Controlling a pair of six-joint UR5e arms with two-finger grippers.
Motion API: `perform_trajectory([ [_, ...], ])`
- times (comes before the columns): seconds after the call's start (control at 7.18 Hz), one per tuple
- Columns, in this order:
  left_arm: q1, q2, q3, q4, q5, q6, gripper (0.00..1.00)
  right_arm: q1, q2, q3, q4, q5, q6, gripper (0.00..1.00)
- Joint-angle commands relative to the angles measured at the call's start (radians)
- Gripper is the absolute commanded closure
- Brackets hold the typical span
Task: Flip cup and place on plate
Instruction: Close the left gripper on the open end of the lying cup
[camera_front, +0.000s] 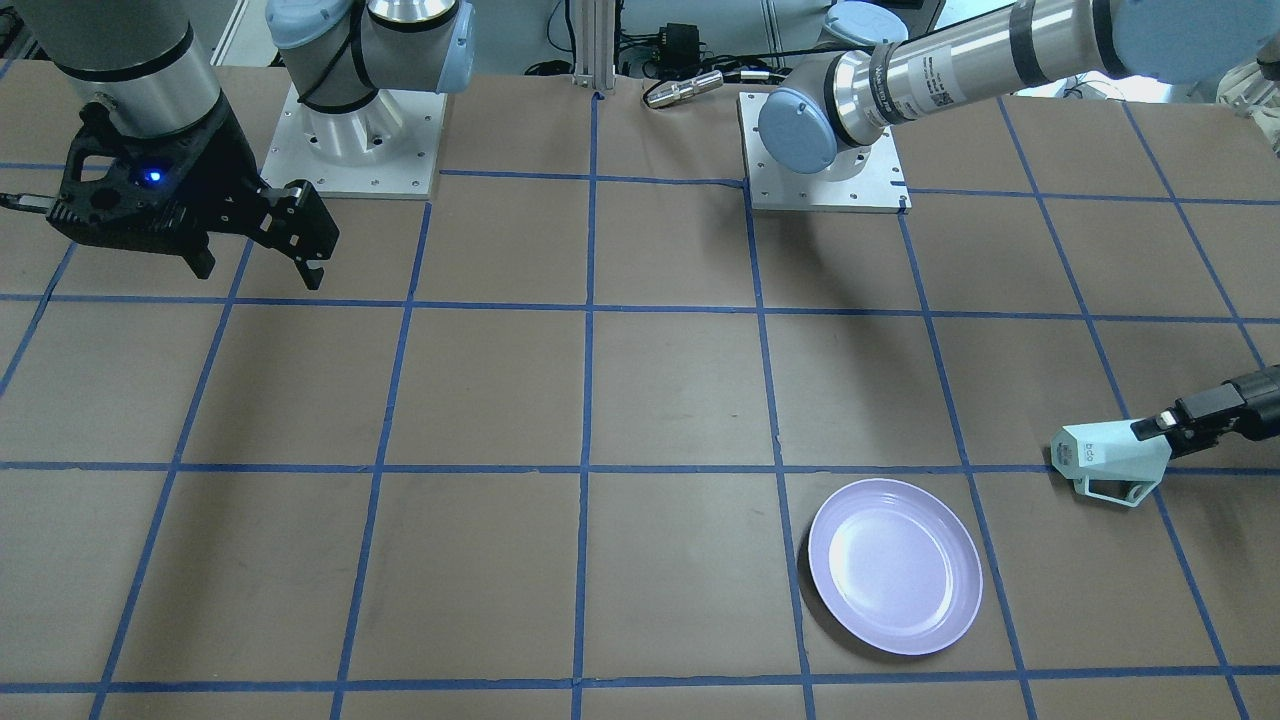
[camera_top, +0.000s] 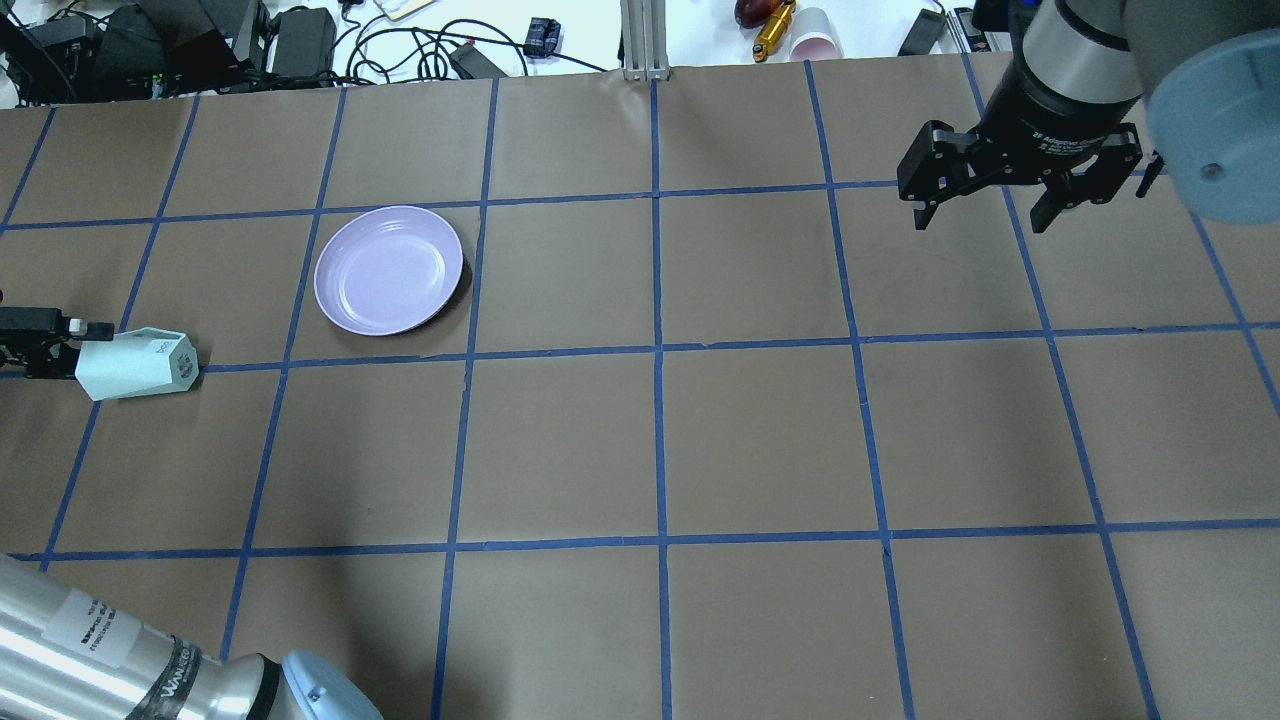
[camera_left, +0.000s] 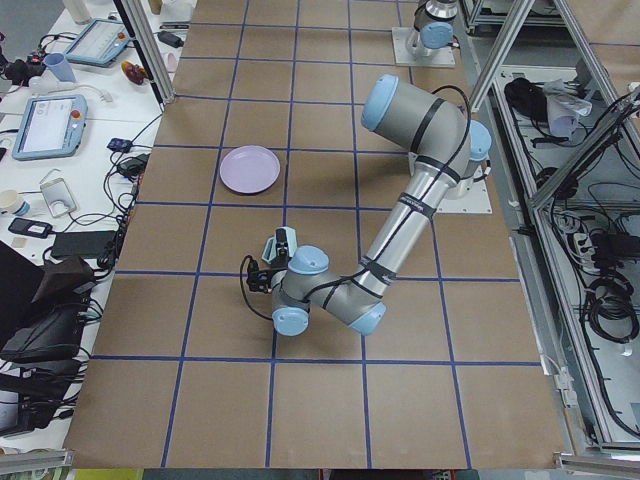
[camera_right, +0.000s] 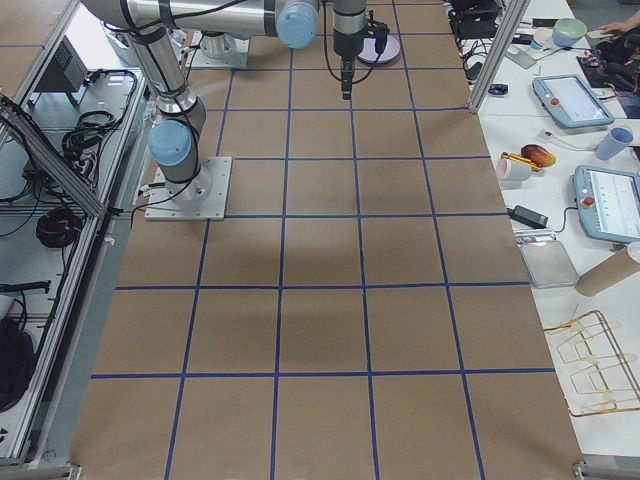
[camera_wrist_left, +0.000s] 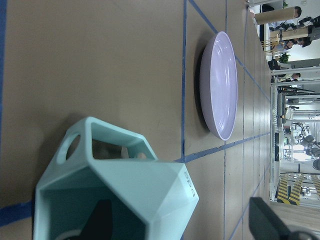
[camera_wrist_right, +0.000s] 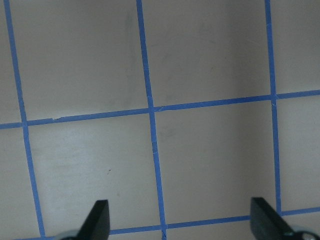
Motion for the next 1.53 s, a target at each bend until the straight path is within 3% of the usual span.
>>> perform_trajectory([
  [0.0,-0.003,0.001,-0.001,0.006,0.004,0.033,0.41,0.000,0.000,0.000,0.000,0.000,0.000,0.00],
  [0.14,-0.003,0.001,-0.001,0.008,0.004,0.033,0.62,0.000,0.000,0.000,0.000,0.000,0.000,0.00],
  [0.42,-0.003,0.001,-0.002,0.006,0.001,0.033,0.81,0.000,0.001,0.000,0.000,0.000,0.000,0.00],
  [0.56,-0.003,0.003,-0.001,0.006,0.001,0.031,0.97,0.000,0.000,0.000,0.000,0.000,0.000,0.00],
  [1.39,-0.007,0.043,-0.002,-0.003,-0.011,0.002,1.00,0.000,0.001,0.000,0.000,0.000,0.000,0.00],
])
